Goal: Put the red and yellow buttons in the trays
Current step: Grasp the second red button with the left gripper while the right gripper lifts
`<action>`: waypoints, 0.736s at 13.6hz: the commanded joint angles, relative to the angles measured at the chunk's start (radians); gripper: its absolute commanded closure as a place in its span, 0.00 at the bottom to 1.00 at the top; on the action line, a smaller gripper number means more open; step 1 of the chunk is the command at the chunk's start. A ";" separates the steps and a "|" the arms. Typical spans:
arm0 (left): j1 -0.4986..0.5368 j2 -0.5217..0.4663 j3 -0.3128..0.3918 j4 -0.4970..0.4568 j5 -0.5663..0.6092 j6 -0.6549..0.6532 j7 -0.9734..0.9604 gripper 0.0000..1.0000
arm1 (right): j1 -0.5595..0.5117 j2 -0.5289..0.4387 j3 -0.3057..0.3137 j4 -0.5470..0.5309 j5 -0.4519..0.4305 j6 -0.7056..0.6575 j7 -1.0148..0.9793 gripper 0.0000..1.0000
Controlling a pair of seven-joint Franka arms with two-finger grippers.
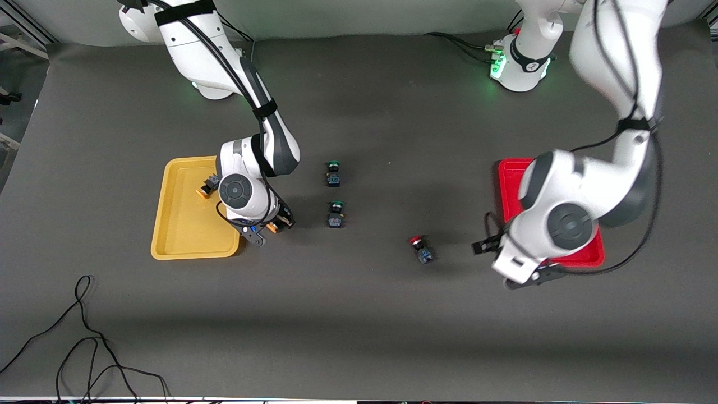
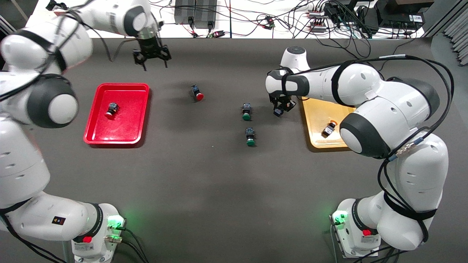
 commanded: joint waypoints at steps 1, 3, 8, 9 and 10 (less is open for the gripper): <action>-0.025 0.146 0.012 0.106 -0.020 0.096 -0.136 0.00 | -0.002 -0.045 -0.025 0.008 0.013 -0.077 -0.032 1.00; -0.043 0.192 -0.006 0.106 -0.098 0.133 -0.228 0.00 | -0.001 -0.137 -0.080 0.015 0.008 -0.218 -0.089 1.00; -0.083 0.272 -0.060 0.154 -0.119 0.251 -0.396 0.00 | 0.000 -0.204 -0.238 -0.009 -0.018 -0.345 -0.329 1.00; -0.094 0.283 -0.060 0.160 -0.115 0.257 -0.397 0.00 | -0.002 -0.198 -0.270 -0.023 -0.019 -0.336 -0.381 1.00; -0.098 0.295 -0.058 0.157 -0.111 0.271 -0.394 0.01 | -0.007 -0.181 -0.290 -0.037 -0.007 -0.323 -0.446 1.00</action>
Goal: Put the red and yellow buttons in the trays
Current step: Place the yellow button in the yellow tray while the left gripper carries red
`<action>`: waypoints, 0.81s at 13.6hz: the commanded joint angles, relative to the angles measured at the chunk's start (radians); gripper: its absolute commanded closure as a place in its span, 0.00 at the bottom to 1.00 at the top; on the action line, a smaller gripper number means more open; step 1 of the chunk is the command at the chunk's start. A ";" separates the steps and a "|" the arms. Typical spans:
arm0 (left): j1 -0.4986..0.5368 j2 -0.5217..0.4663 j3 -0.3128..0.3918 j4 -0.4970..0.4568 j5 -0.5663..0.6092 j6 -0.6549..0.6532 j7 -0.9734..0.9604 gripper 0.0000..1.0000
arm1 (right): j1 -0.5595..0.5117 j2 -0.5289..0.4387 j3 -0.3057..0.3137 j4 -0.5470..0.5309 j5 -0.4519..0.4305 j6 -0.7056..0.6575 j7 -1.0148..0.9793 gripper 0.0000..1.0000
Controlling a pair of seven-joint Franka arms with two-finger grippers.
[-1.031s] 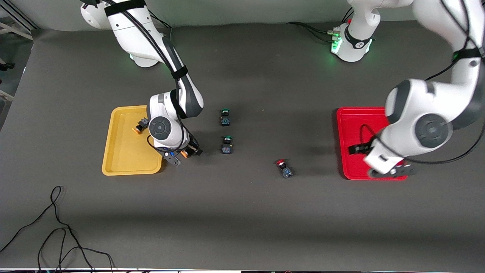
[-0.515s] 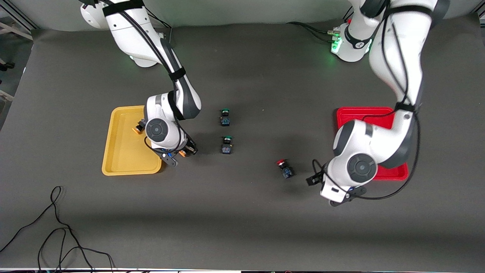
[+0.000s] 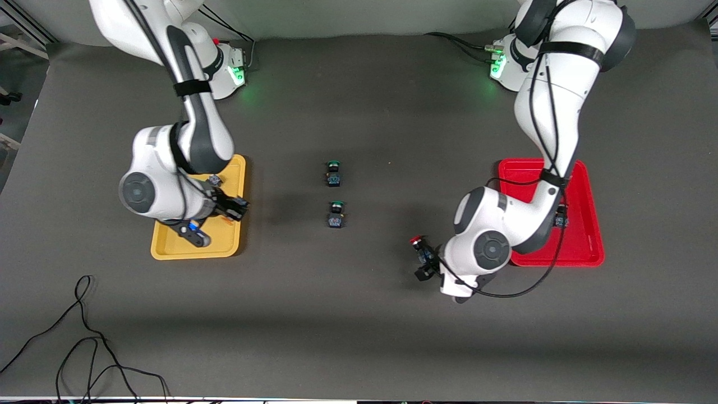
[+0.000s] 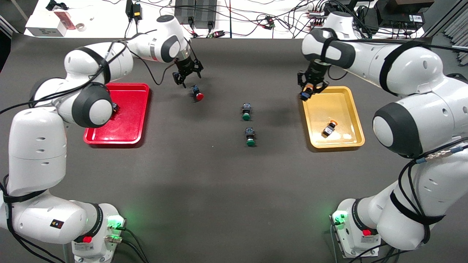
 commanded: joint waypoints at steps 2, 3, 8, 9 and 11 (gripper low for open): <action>-0.023 0.051 0.009 0.038 0.017 0.023 -0.012 0.10 | -0.017 0.028 -0.034 -0.131 0.005 0.166 -0.177 1.00; -0.024 0.051 0.009 0.024 0.034 0.025 -0.008 0.22 | -0.021 0.033 -0.034 -0.162 0.011 0.229 -0.219 1.00; -0.024 0.056 0.008 0.021 0.053 0.023 0.014 1.00 | -0.058 0.089 -0.034 -0.137 0.114 0.249 -0.337 1.00; -0.023 0.053 0.008 0.024 0.054 0.015 0.018 1.00 | -0.058 0.103 -0.034 -0.124 0.114 0.249 -0.339 1.00; -0.002 0.029 0.009 0.030 0.056 -0.027 0.069 1.00 | -0.069 0.122 -0.034 -0.118 0.114 0.251 -0.340 1.00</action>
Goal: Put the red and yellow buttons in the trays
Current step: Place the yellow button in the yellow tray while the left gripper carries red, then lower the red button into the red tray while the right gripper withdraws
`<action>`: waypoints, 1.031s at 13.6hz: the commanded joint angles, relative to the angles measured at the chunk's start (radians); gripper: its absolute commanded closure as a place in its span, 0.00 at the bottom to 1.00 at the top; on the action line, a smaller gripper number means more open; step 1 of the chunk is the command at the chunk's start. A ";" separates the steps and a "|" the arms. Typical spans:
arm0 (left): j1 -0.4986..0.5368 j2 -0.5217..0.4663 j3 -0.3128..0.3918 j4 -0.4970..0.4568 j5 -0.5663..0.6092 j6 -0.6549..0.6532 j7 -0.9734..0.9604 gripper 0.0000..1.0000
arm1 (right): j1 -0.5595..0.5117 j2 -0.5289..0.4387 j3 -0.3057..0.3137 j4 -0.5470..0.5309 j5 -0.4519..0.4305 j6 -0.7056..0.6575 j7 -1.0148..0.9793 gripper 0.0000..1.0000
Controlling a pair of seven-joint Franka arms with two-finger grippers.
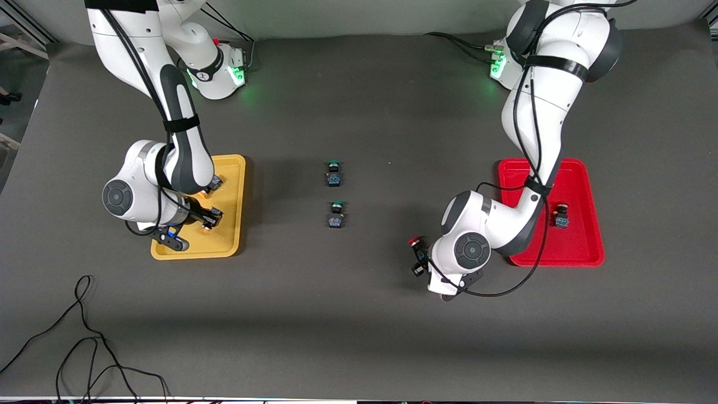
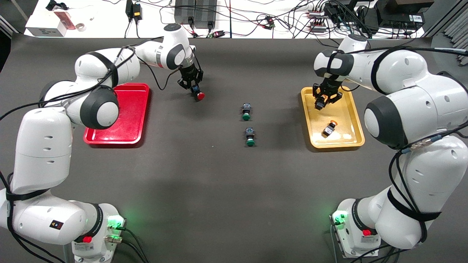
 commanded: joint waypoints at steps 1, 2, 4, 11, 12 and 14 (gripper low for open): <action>0.035 -0.044 0.009 0.026 0.011 -0.109 0.085 1.00 | -0.009 0.031 -0.006 0.025 0.032 0.001 -0.039 1.00; 0.081 -0.071 0.007 0.036 0.011 -0.184 0.165 1.00 | -0.014 0.034 -0.006 0.028 0.033 0.001 -0.061 1.00; 0.177 -0.152 0.010 0.011 0.017 -0.309 0.364 1.00 | -0.040 0.040 -0.004 0.028 0.045 0.001 -0.102 0.86; 0.294 -0.723 0.014 -0.870 0.170 0.051 0.530 1.00 | -0.029 0.029 0.000 0.037 0.047 -0.020 -0.101 0.00; 0.297 -0.764 0.014 -0.954 0.171 0.100 0.559 1.00 | -0.026 -0.006 -0.004 0.039 0.045 -0.048 -0.093 0.00; 0.323 -0.768 0.015 -1.064 0.171 0.232 0.616 1.00 | -0.025 -0.105 -0.011 0.065 0.013 -0.134 -0.093 0.00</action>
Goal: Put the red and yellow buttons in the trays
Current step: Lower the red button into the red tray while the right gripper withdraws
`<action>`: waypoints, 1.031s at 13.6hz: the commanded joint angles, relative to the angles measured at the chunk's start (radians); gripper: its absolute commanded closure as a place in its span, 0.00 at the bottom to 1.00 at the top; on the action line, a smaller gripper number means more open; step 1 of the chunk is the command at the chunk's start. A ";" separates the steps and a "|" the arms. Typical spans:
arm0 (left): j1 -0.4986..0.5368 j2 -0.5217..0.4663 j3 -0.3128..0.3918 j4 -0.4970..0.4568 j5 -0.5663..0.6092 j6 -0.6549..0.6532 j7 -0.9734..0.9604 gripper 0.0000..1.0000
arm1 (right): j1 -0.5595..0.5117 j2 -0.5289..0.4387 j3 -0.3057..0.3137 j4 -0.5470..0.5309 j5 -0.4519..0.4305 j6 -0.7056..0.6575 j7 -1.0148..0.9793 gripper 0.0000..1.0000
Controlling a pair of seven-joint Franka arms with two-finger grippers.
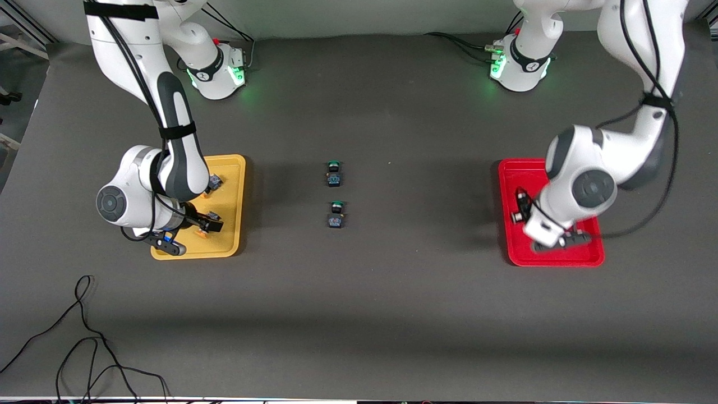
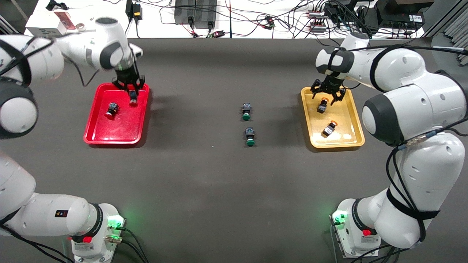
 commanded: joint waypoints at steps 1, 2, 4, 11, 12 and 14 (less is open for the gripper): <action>0.036 -0.083 0.005 -0.244 0.012 0.220 0.109 1.00 | 0.005 -0.163 -0.032 0.031 -0.053 -0.107 -0.024 0.00; 0.042 -0.061 0.007 -0.260 0.012 0.271 0.144 1.00 | 0.003 -0.230 -0.037 0.040 -0.116 -0.118 -0.024 0.00; 0.066 -0.040 0.007 -0.268 0.014 0.280 0.158 1.00 | 0.006 -0.365 -0.032 0.056 -0.237 -0.150 -0.022 0.00; 0.085 -0.011 0.002 -0.199 0.012 0.245 0.178 0.00 | 0.008 -0.485 -0.022 0.395 -0.370 -0.592 -0.022 0.00; 0.083 -0.020 0.001 -0.139 0.012 0.165 0.178 0.00 | 0.022 -0.513 -0.016 0.395 -0.373 -0.598 -0.022 0.00; 0.079 -0.033 -0.004 0.058 0.005 -0.073 0.181 0.00 | 0.039 -0.562 0.000 0.389 -0.411 -0.597 -0.016 0.00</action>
